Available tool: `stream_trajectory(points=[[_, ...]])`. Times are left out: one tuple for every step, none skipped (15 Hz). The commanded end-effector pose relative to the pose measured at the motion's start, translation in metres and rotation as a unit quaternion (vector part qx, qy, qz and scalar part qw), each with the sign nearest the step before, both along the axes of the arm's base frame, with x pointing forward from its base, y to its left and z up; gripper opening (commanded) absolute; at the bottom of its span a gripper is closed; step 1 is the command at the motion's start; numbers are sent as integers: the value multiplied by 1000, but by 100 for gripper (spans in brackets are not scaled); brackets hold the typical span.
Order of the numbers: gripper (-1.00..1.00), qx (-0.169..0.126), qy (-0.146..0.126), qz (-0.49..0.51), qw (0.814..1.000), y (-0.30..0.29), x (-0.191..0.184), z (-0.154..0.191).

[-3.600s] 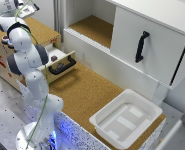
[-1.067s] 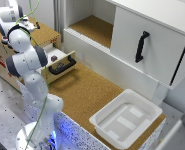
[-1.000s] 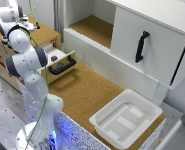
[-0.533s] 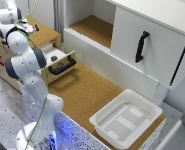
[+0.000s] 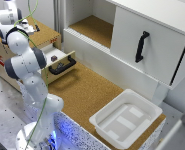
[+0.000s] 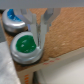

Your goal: Push down the green button to turn off the green light

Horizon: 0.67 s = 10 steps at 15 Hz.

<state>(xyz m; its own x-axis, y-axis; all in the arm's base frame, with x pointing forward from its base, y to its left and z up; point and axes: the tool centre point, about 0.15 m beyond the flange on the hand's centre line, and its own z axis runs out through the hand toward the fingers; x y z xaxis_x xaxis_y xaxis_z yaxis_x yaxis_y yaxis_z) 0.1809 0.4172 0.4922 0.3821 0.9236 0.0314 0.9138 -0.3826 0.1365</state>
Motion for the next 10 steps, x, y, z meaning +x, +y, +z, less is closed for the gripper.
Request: stream_trajectory(points=[[-100, -3, -35, -23, 999, -35, 18, 65], [100, -7, -31, -39, 999, -38, 23, 69], [100, 1, -31, -49, 998, -36, 27, 75], [100, 13, -30, -35, 999, -25, 30, 85], [100, 18, -31, -26, 999, -19, 30, 87], [100, 18, -31, -26, 999, -19, 30, 87], [100, 18, -31, -26, 999, -19, 30, 87], [100, 18, -31, -26, 999, -19, 30, 87], [100, 18, -31, -26, 999, -19, 30, 87], [100, 18, -31, -26, 999, -19, 30, 87]])
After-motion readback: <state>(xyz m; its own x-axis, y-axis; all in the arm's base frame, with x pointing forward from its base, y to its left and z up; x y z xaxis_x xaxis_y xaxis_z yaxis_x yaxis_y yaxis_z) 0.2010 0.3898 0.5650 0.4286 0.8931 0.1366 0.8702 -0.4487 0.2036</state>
